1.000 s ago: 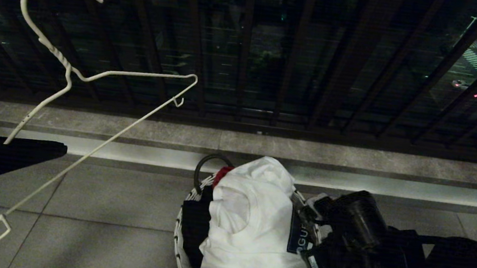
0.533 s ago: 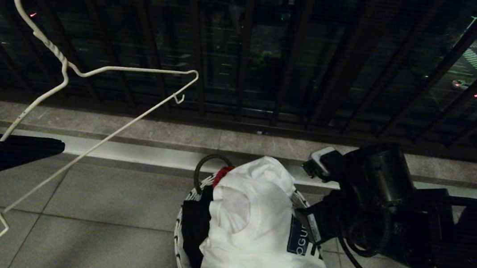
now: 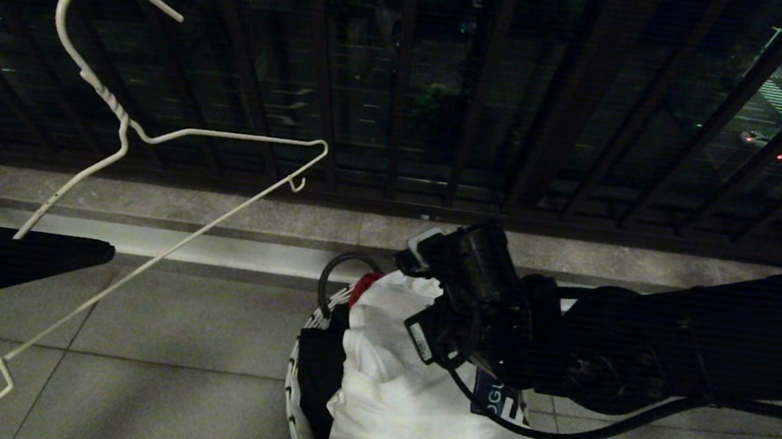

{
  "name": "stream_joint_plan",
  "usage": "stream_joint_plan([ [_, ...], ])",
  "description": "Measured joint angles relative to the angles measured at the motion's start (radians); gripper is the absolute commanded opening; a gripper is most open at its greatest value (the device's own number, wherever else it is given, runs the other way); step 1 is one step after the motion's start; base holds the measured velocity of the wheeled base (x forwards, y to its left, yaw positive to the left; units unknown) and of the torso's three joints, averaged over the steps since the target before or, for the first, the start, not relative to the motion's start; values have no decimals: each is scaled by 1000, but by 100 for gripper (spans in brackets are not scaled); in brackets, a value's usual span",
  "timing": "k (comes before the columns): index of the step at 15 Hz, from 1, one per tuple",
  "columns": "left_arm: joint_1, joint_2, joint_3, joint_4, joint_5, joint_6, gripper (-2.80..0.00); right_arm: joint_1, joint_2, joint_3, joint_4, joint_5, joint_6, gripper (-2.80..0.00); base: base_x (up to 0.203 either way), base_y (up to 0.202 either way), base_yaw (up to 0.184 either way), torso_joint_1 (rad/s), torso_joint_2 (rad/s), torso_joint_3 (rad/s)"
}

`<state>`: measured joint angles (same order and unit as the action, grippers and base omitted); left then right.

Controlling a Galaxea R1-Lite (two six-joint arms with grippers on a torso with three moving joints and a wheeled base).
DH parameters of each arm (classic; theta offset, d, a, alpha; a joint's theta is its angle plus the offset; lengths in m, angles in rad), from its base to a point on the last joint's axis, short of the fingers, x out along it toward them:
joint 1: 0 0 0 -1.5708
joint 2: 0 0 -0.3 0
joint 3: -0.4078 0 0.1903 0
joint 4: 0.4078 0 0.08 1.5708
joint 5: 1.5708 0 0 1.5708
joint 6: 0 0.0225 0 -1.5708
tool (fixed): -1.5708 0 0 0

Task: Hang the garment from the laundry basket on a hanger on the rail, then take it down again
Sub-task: Pick up clothes from the basket

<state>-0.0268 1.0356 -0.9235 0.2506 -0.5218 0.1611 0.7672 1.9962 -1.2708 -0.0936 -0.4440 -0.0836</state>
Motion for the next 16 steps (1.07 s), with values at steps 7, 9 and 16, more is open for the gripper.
stream_joint_plan([
  [7, -2, 16, -5, -2, -1, -2, -280, 65, 159, -77, -60, -97, -104, 0, 0, 0, 0, 0, 0, 0],
  [9, -2, 16, -5, -2, -1, -1, -280, 72, 210, -131, -134, -157, -178, 0, 0, 0, 0, 0, 0, 0],
  [16, 0, 14, -4, -4, 0, 1, -280, 65, 349, -252, -179, -271, -300, 0, 0, 0, 0, 0, 0, 0],
])
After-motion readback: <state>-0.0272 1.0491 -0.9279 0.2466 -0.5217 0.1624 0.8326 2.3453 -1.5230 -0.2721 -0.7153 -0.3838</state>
